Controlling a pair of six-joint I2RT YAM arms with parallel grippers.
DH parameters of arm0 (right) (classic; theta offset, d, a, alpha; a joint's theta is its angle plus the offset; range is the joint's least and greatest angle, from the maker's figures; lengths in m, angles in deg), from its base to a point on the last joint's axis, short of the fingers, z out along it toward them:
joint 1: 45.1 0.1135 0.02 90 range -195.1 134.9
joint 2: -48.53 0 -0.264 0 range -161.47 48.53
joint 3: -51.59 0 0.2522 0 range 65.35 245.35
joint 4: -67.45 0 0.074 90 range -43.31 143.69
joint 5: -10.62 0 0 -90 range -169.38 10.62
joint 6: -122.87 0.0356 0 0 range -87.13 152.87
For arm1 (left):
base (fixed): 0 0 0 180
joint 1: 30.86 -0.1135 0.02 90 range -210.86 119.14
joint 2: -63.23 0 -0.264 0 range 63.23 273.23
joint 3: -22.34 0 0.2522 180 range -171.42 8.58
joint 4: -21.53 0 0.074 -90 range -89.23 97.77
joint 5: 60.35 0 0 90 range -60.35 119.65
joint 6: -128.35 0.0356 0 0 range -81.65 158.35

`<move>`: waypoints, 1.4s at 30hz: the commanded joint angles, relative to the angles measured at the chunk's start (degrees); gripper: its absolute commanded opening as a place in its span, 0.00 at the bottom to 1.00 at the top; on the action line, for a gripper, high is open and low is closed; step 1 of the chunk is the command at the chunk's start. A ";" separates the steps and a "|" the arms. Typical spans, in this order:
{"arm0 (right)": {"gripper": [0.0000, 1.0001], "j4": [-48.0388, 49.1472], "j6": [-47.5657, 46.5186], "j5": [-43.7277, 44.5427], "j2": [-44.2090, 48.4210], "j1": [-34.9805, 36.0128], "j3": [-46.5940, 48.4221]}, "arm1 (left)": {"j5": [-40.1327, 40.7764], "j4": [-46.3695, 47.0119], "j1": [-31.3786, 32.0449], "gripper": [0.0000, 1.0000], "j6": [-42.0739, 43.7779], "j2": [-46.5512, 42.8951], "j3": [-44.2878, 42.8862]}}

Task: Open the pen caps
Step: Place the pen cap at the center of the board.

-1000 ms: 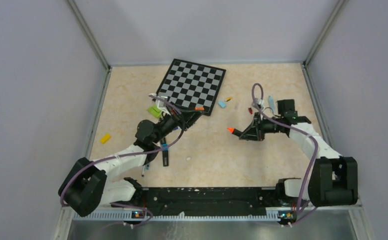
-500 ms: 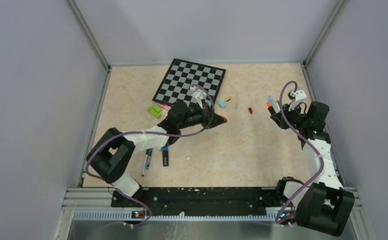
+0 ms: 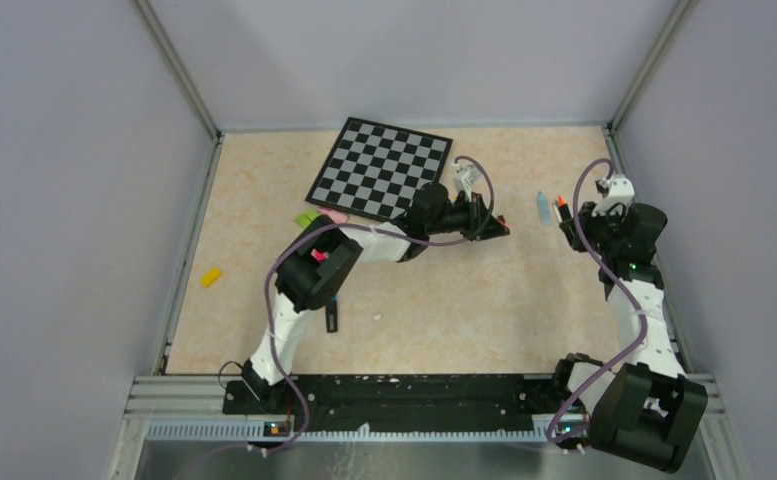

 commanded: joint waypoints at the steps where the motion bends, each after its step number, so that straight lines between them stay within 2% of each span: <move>1: 0.00 3.41 2.59 2.89 0.18 -0.96 -0.16 | -0.26 4.81 0.05 0.08 -5.77 8.82 -12.08; 9: 0.00 3.19 3.33 2.97 0.12 -1.37 0.33 | 6.94 1.38 1.29 0.12 -8.34 23.71 -30.79; 15: 0.00 3.24 3.69 2.36 0.25 -1.55 0.45 | 16.43 -12.82 3.05 0.14 -2.91 28.19 -41.70; 23: 0.00 3.04 4.05 1.55 0.34 -1.57 0.68 | 28.37 -25.03 4.68 0.13 4.25 28.68 -46.15; 34: 0.00 3.04 3.96 1.37 0.50 -1.57 0.76 | 30.54 -33.02 4.81 0.15 7.27 30.44 -50.76; 42: 0.00 3.04 3.87 1.21 0.52 -1.53 0.69 | 34.29 -37.00 4.85 0.23 9.59 29.22 -50.70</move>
